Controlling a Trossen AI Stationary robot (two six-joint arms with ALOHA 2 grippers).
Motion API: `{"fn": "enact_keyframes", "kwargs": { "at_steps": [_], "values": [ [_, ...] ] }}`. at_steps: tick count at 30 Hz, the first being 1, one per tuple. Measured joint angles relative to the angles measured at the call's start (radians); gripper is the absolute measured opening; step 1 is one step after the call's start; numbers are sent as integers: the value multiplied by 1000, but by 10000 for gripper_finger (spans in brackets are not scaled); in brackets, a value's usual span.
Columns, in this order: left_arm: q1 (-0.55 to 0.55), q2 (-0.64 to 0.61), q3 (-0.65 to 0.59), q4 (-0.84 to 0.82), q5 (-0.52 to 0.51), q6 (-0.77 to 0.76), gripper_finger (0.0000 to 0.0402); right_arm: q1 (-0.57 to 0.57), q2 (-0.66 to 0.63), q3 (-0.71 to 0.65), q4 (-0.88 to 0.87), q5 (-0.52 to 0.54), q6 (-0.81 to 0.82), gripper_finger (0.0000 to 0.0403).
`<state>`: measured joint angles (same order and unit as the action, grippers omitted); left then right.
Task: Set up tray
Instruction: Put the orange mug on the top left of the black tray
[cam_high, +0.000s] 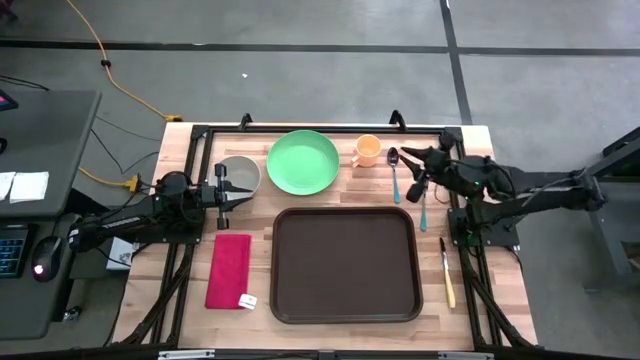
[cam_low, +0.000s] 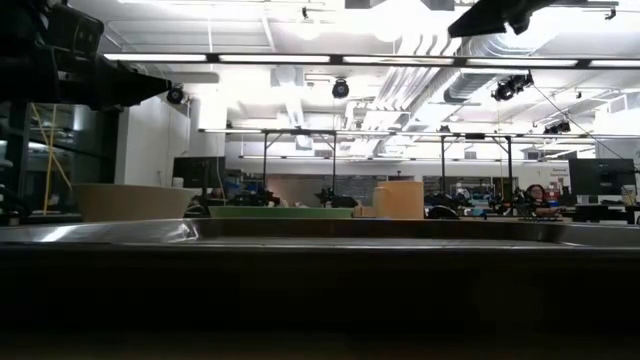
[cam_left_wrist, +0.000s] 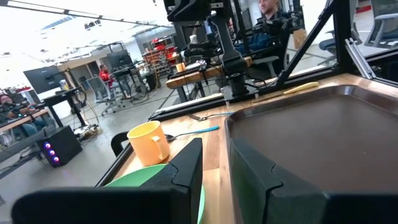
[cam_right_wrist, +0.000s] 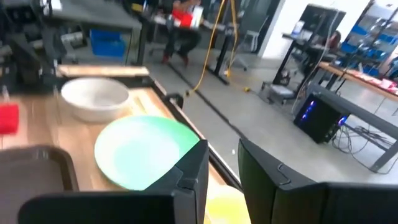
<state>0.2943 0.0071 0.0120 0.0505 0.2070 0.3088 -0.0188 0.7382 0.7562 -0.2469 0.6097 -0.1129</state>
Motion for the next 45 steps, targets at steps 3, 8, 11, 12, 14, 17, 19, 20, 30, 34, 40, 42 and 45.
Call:
{"fn": "enact_keyframes", "kwargs": {
  "at_steps": [3, 8, 11, 12, 14, 17, 19, 20, 30, 34, 40, 42, 45],
  "values": [
    [0, 0, 0, 0, 0, 0, 113, -63, 40, 42, -43, -69, 0, 67],
    [0, 0, 0, 0, 0, 0, 113, -157, 70, 74, -74, -191, 0, 67],
    [0, 0, 0, 0, 0, 0, 113, -199, 75, 74, -85, -243, 0, 67],
    [0, 0, 0, 0, 0, 0, 113, -212, 76, 74, -93, -255, 0, 67],
    [0, 0, 0, 0, 0, 0, 113, -234, 78, 74, -95, -281, 1, 67],
    [0, 0, 0, 0, 0, 0, 113, -270, 85, 74, -114, -316, 15, 67],
    [0, 0, 0, 0, 0, 0, 113, -296, 93, 74, -127, -337, 40, 67],
    [0, 0, 0, 0, 0, 0, 113, -310, 99, 74, -133, -343, 53, 67],
    [0, 0, 0, 0, -11, 0, 113, -449, 181, 74, -138, -454, 179, 67],
    [0, 0, 0, 0, -15, 0, 113, -510, 221, 74, -138, -513, 223, 67],
    [0, 0, 0, 0, -16, 0, 113, -595, 279, 74, -139, -561, 295, 67],
    [0, 0, 0, 0, -17, 0, 113, -620, 298, 74, -139, -594, 308, 67],
    [0, 0, 0, 0, -19, 0, 113, -650, 326, 74, -139, -641, 337, 67]
  ]
}}
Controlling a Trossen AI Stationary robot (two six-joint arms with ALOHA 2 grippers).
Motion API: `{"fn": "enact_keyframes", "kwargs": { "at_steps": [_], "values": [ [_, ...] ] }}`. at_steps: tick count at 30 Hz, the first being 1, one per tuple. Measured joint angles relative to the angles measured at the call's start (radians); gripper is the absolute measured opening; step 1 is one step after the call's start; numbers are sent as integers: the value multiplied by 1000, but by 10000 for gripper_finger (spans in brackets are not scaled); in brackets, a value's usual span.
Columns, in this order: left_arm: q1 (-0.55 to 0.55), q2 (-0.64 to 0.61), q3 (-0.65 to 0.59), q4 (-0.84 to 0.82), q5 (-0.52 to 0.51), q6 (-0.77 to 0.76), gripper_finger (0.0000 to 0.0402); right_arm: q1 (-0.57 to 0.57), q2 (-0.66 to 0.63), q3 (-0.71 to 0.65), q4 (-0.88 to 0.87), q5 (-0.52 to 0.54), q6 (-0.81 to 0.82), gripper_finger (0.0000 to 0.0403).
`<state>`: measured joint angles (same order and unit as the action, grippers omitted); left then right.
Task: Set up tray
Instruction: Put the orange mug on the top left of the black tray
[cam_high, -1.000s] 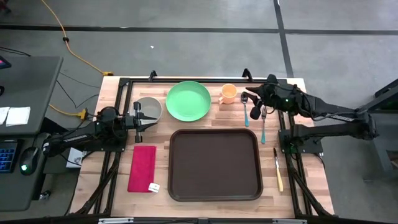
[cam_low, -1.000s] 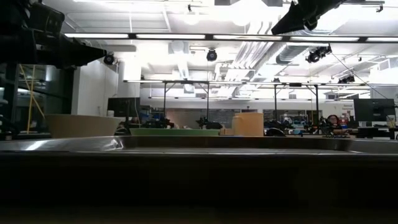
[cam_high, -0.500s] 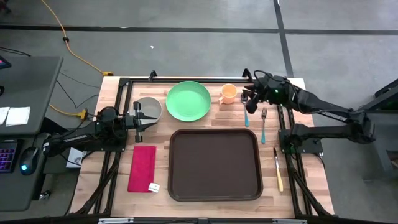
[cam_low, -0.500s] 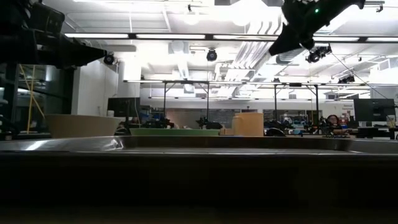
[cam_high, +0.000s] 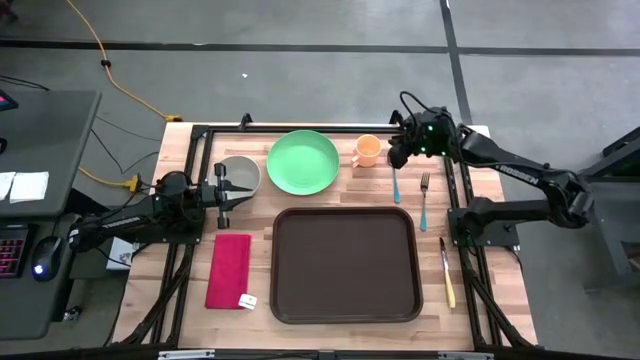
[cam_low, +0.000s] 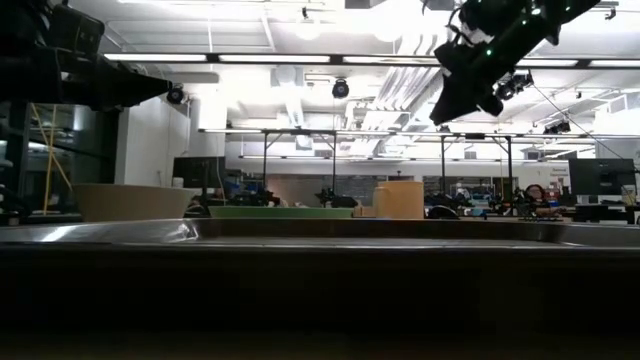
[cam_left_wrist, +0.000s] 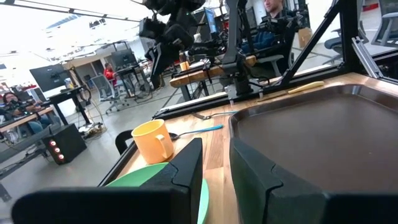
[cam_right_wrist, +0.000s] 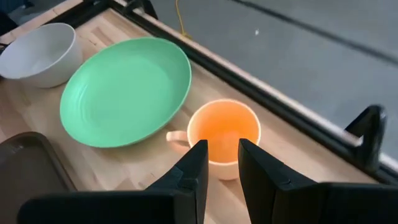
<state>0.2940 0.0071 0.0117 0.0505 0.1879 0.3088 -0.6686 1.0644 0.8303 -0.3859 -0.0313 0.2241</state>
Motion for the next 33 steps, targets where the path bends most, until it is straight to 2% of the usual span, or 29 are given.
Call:
{"fn": "enact_keyframes", "kwargs": {
  "at_steps": [6, 14, 21, 27, 33],
  "values": [
    [0, 0, 0, 0, 0, 0, 113, -28, 80, 101, -99, -9, -1, 67],
    [0, 0, 0, 0, 0, 0, 113, -28, 278, 401, -387, 80, -48, 67],
    [0, 0, 0, 0, 1, 0, 113, -27, 450, 602, -562, 81, -47, 67],
    [0, 0, 0, 0, 1, 0, 113, -27, 537, 665, -577, 80, -41, 67],
    [0, 0, 0, 0, 1, 0, 113, -27, 558, 670, -578, 78, -40, 67]
  ]
}}
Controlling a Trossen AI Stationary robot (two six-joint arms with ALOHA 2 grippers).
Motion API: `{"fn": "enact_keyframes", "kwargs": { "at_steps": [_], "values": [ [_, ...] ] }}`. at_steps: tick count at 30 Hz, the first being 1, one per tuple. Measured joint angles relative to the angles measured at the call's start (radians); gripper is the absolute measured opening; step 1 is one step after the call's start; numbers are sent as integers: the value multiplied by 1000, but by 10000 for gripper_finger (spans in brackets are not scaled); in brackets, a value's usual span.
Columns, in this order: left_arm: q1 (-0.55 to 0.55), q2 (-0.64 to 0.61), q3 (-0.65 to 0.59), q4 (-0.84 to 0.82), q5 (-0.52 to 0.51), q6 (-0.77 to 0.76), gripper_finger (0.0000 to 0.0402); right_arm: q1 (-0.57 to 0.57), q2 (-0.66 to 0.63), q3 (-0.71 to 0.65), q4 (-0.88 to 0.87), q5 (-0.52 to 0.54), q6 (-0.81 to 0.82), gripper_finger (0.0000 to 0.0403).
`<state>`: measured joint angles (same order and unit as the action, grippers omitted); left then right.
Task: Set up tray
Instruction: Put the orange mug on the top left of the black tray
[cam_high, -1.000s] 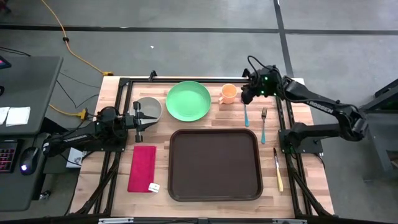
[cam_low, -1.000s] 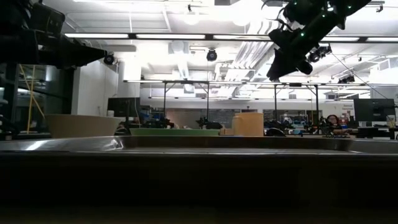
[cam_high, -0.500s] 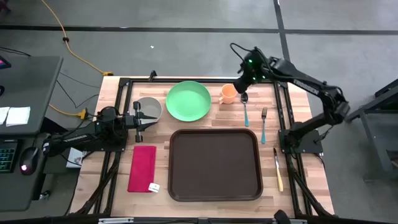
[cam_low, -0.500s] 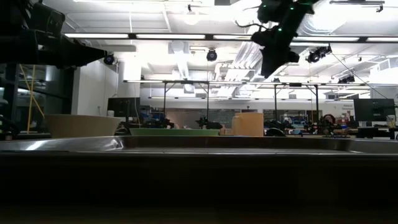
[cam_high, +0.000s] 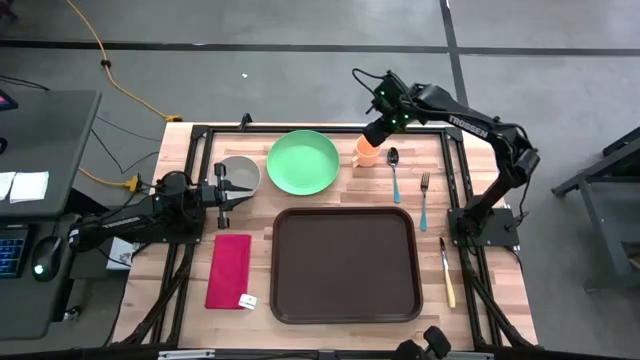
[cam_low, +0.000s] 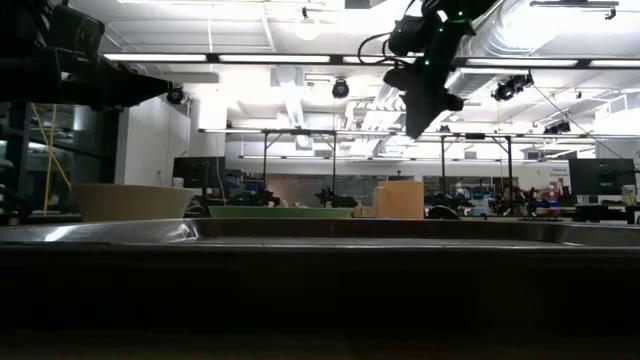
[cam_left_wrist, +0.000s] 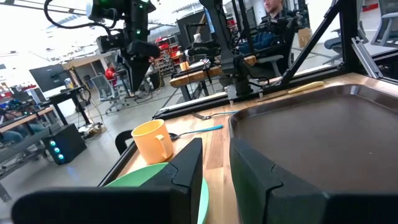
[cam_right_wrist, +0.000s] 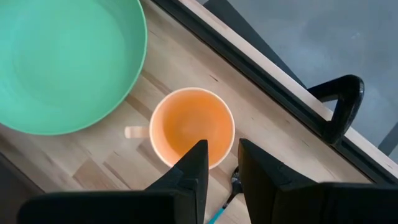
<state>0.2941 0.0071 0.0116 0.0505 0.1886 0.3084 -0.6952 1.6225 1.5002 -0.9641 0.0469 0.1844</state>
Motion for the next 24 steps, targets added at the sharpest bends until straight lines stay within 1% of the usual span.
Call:
{"fn": "enact_keyframes", "kwargs": {
  "at_steps": [12, 24],
  "values": [
    [0, 0, 0, 0, 0, 0, 113, -1, 12, -9, 5, 0, 24, 67],
    [0, 0, 0, 0, 1, 0, 113, -7, 129, -11, 6, 14, 21, 67]
  ]
}}
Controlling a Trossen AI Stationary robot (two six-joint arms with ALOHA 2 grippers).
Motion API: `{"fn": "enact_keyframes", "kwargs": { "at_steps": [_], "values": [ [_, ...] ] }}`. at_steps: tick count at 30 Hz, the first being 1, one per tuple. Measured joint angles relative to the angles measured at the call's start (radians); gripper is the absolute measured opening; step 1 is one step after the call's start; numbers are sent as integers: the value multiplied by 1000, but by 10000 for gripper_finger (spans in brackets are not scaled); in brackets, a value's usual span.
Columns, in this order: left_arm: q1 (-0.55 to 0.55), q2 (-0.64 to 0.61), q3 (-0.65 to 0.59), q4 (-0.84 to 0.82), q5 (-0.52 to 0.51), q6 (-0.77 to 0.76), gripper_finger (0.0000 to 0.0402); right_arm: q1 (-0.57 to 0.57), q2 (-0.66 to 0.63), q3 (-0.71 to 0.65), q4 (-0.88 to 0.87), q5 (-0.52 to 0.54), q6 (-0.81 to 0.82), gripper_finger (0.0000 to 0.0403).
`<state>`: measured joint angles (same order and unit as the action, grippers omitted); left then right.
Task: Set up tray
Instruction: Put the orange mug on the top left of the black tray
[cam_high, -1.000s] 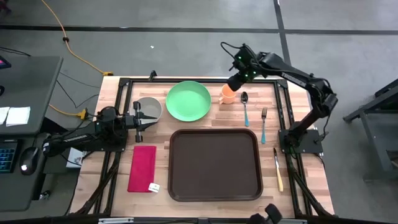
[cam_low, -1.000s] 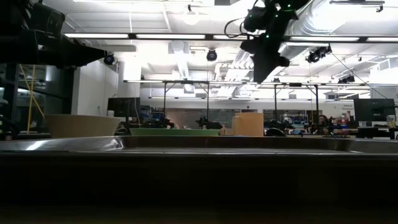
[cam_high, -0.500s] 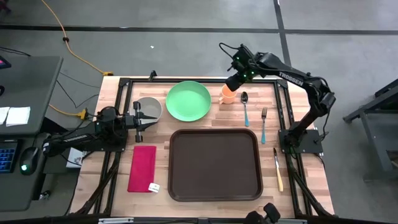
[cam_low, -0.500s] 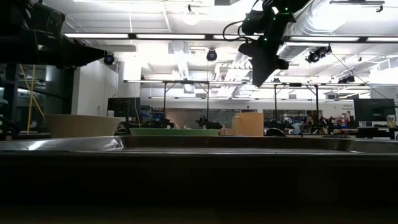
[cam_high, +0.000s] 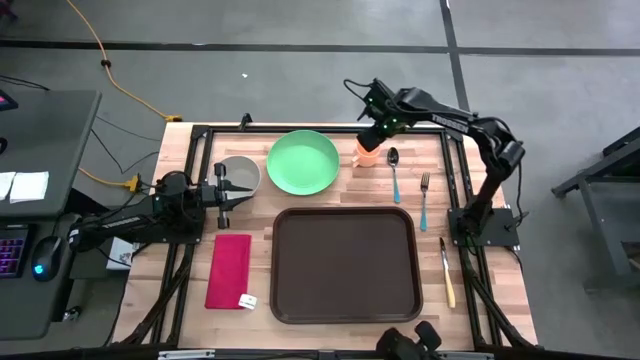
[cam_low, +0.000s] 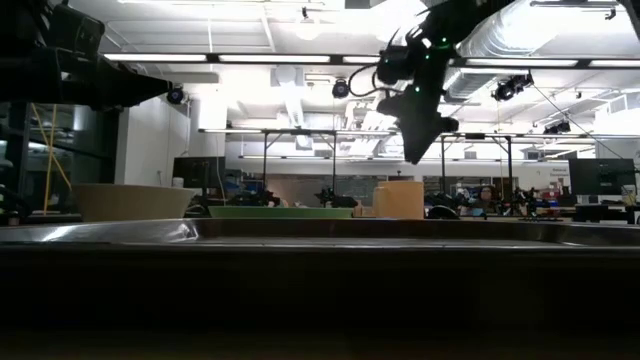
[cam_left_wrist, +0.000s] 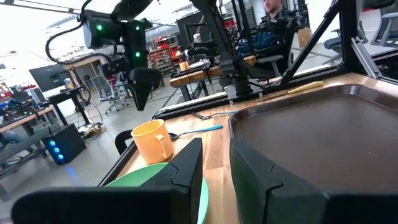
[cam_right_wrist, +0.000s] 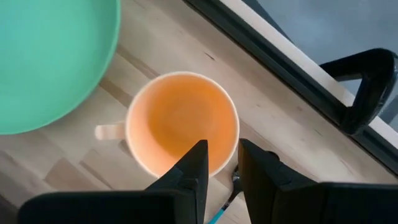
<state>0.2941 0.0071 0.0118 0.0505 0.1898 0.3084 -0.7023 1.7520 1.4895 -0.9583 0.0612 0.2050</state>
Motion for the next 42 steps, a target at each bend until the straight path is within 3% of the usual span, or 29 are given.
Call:
{"fn": "enact_keyframes", "kwargs": {
  "at_steps": [42],
  "values": [
    [0, 0, 0, 0, 0, 0, 113, -36, 59, 1, -23, -37, 60, 67]
  ]
}}
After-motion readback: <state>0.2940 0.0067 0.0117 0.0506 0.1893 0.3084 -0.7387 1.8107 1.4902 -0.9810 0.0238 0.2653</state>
